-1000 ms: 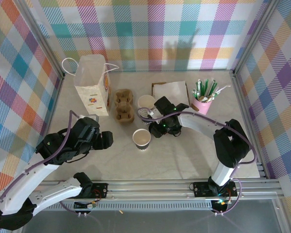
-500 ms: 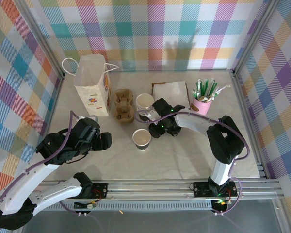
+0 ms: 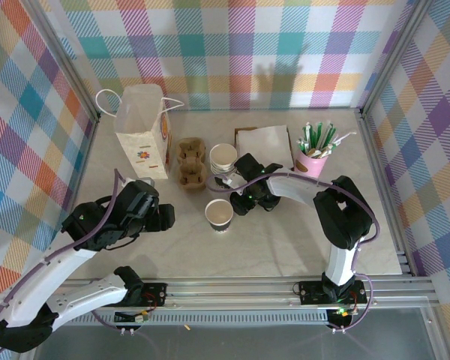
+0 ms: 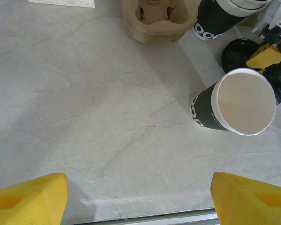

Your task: Pack the takeout coffee

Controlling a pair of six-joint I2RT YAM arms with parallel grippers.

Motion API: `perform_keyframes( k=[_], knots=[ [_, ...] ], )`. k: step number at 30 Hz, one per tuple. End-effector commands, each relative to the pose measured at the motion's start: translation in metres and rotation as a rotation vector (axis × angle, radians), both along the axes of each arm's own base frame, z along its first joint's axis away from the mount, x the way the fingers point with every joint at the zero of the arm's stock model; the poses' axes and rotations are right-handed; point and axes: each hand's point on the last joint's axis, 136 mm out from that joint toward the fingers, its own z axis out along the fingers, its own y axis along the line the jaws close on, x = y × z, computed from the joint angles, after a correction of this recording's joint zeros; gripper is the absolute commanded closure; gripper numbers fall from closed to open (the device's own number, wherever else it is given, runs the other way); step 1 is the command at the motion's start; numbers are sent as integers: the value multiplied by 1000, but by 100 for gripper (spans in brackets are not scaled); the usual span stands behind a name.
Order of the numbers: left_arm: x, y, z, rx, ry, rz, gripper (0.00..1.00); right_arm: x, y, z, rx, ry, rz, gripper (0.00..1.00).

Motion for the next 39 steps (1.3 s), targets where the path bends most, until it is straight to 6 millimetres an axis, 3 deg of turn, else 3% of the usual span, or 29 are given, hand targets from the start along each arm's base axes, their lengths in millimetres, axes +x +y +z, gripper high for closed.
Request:
perform_keyframes(
  k=[1,10,17,26,39],
  knots=[
    [3,1,6,-6,-13,13,21,-6,0,-10,-22,12,37,47],
    [3,2,7,8,-21,1,21,-10,-1,-23,-77,18,57,46],
    [3,3,7,6,-29,0,20,-4,-5,-21,-117,-15,38,54],
    [1,6,9,0,-42,0,20,-8,-5,-9,-107,7,17,68],
    [4,7,19,-7,-69,9,20,-10,1,22,-21,28,-49,78]
  ],
)
